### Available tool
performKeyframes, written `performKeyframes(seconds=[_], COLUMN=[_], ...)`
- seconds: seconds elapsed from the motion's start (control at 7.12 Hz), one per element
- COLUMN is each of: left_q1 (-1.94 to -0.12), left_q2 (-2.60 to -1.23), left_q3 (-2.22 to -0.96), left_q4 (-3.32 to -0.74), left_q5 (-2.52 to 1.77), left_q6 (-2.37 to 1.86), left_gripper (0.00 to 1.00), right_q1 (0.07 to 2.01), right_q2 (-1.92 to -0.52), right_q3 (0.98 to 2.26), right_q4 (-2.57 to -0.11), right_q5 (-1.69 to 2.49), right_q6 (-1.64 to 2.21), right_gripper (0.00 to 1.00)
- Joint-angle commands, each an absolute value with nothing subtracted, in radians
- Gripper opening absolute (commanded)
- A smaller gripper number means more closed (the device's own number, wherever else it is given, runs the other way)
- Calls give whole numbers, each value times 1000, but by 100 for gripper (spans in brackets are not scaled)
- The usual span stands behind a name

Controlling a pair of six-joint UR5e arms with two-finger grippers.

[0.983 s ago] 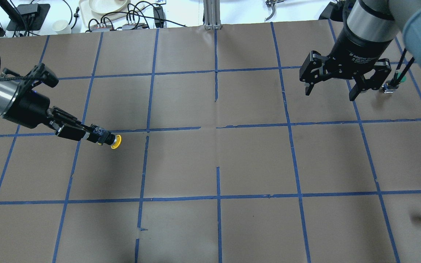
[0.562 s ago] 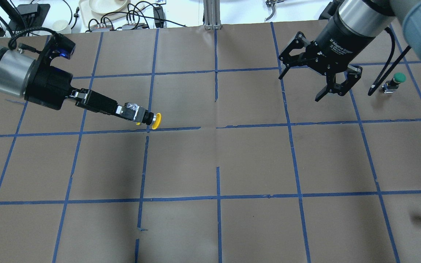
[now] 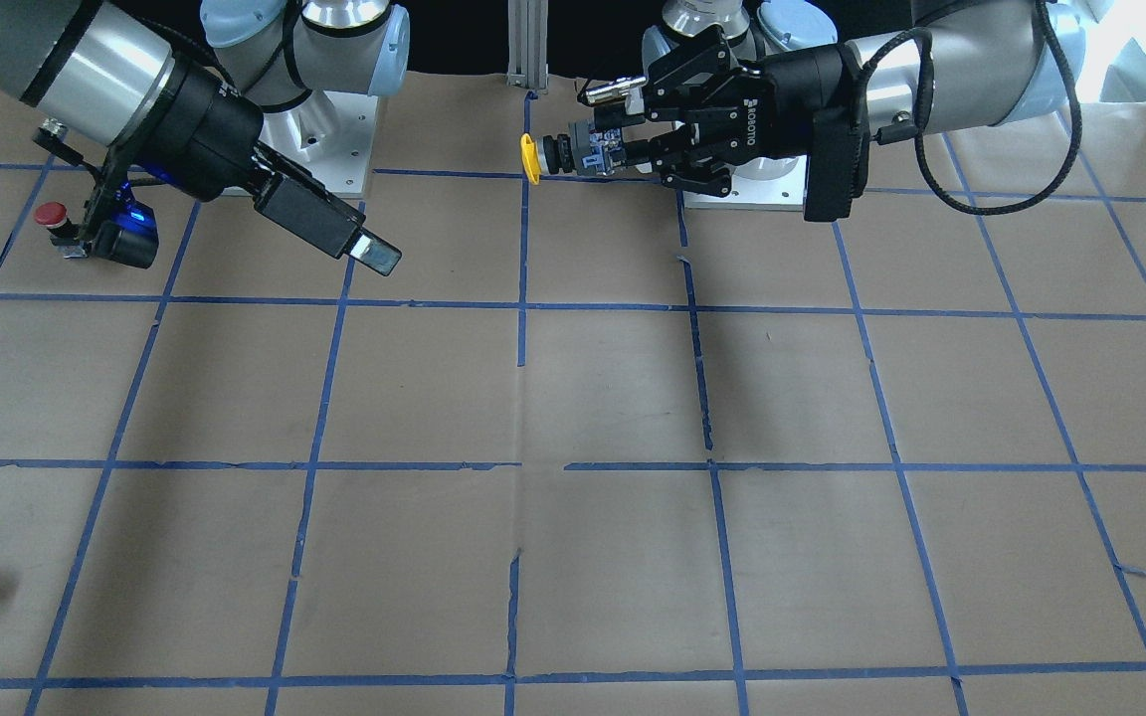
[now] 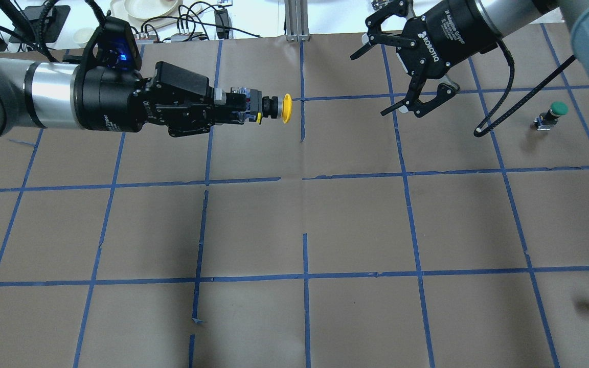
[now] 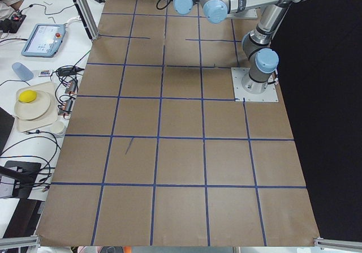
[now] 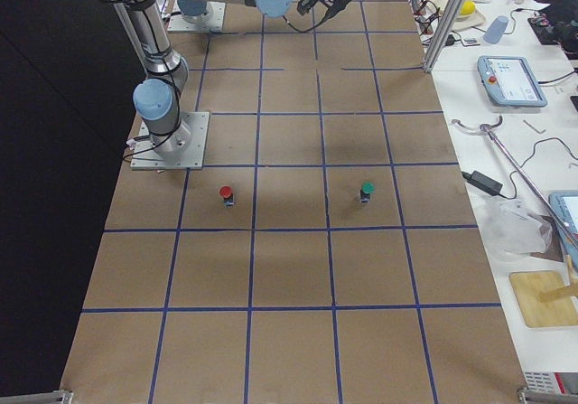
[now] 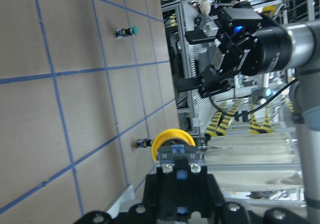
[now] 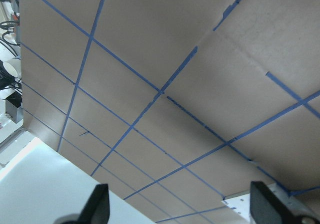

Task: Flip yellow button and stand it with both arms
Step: 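Lift the yellow button toward the right gripper while the right gripper approaches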

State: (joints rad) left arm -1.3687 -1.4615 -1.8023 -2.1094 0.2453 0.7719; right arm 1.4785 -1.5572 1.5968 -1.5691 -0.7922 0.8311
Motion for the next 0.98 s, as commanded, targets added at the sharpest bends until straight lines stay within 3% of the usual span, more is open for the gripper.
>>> performKeyframes(seconds=[0.0,0.84], left_q1=[-1403,-1434], left_q2=[-1462,-1463], left_q3=[-1812,-1818], left_q4=[-2140,-2140], left_q5=[106,64], left_q6=[765,765], left_gripper=[23,23], right_q1=[1485,1500], right_q2=[-1562,-1615], right_q3=[1603,1620], right_q4=[-1575,-1562], right_q5=[-709,-526], right_q6=[962,1017], right_gripper=[100,100])
